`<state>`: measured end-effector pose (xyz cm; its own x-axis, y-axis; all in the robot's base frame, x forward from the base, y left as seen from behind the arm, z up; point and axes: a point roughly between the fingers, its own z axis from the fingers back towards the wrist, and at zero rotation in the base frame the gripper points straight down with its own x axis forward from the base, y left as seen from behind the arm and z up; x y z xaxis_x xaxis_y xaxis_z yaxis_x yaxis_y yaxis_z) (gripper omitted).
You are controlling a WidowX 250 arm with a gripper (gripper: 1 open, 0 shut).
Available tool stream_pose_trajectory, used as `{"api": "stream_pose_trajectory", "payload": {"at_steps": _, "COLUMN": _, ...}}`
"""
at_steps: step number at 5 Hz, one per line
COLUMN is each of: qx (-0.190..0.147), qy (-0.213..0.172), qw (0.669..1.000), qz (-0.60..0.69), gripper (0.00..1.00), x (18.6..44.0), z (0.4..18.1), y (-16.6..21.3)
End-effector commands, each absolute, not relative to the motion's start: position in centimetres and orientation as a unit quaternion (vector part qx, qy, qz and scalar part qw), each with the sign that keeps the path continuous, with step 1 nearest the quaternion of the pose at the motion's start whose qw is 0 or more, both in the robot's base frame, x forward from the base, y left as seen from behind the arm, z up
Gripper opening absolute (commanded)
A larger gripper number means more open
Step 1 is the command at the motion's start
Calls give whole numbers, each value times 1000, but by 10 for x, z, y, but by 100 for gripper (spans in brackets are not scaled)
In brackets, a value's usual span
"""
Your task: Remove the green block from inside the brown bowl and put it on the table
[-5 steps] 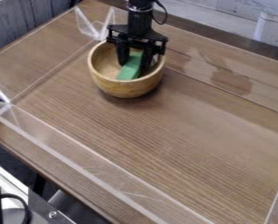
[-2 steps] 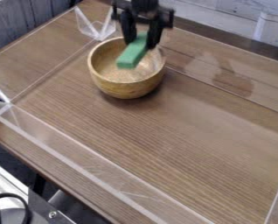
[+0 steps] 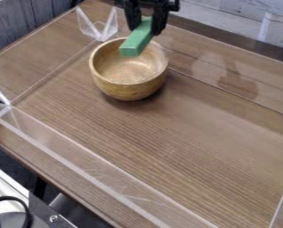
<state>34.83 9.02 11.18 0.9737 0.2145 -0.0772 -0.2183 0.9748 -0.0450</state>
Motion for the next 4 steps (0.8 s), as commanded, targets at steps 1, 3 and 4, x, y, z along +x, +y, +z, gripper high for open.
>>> {"api": "stream_pose_trajectory", "payload": {"at_steps": 1, "qx": -7, "qy": 2, "qw": 997, "qz": 71, "gripper": 0, "x": 338, "z": 148, "y": 74}}
{"api": "stream_pose_trajectory", "payload": {"at_steps": 3, "qx": -5, "qy": -1, "qw": 999, "qz": 37, "gripper": 0, "x": 313, "z": 149, "y": 54}}
{"api": "stream_pose_trajectory", "payload": {"at_steps": 4, "qx": -9, "qy": -11, "qw": 1000, "qz": 28, "gripper": 0, "x": 300, "z": 142, "y": 51}}
